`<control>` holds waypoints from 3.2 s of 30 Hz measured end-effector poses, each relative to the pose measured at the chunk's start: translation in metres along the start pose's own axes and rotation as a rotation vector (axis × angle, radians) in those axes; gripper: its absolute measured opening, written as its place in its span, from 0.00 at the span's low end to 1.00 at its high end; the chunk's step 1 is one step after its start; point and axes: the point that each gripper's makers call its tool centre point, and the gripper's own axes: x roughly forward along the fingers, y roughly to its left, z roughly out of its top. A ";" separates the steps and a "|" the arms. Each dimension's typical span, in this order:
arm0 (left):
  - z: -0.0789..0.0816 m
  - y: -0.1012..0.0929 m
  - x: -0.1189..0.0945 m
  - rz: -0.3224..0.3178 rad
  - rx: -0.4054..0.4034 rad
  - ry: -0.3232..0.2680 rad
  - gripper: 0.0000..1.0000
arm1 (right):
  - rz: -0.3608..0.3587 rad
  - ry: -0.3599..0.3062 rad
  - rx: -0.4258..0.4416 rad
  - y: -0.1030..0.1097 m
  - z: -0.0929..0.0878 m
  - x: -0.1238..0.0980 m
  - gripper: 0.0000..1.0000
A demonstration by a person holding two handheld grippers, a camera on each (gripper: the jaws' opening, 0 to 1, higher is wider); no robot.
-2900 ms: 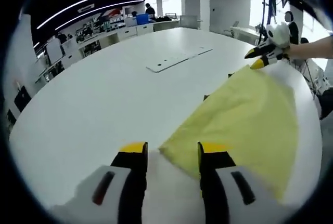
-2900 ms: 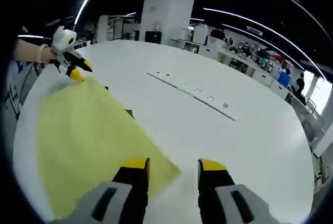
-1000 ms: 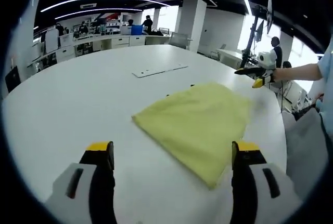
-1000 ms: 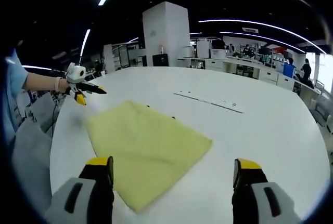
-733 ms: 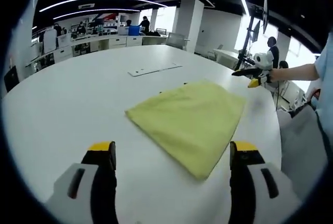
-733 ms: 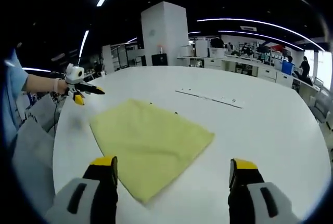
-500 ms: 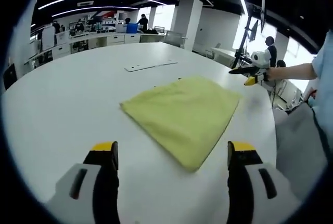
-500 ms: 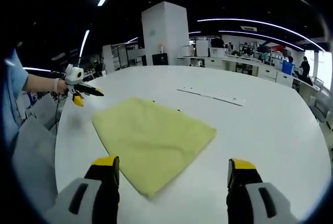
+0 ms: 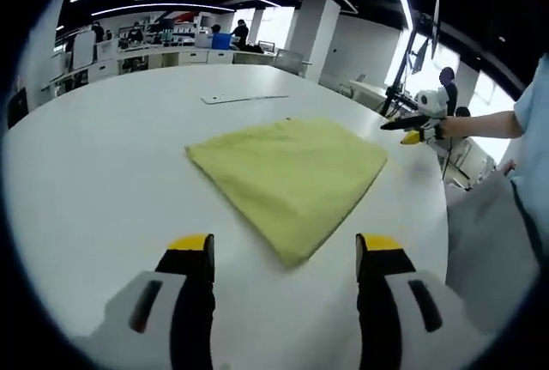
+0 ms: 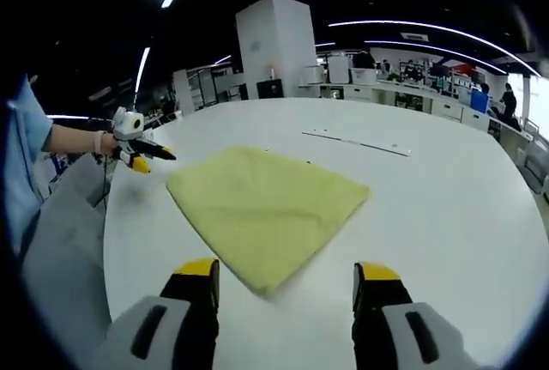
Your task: Fold the garment on the visible template until the final outline fits inside the template.
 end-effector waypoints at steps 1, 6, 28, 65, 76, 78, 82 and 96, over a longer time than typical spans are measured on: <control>-0.001 -0.001 0.000 -0.008 -0.013 -0.005 0.52 | 0.018 0.011 0.009 0.004 -0.004 0.000 0.53; -0.009 -0.004 0.000 -0.020 -0.047 0.002 0.34 | 0.057 0.050 -0.004 0.019 -0.018 0.003 0.29; -0.027 -0.002 0.017 0.032 -0.068 0.019 0.13 | 0.072 0.085 0.065 0.022 -0.029 0.016 0.16; -0.030 -0.002 0.013 0.049 -0.086 0.035 0.00 | 0.069 0.110 -0.008 0.012 -0.030 0.015 0.00; -0.037 -0.011 0.004 0.034 -0.109 0.038 0.00 | 0.087 0.117 0.001 0.026 -0.040 0.004 0.00; -0.040 -0.016 0.001 0.031 -0.101 0.043 0.00 | 0.091 0.118 0.011 0.029 -0.044 0.002 0.00; -0.047 -0.025 -0.006 0.024 -0.101 0.046 0.00 | 0.095 0.116 0.029 0.037 -0.050 -0.004 0.00; -0.069 -0.049 -0.021 0.001 -0.116 0.054 0.00 | 0.113 0.130 0.056 0.060 -0.068 -0.018 0.00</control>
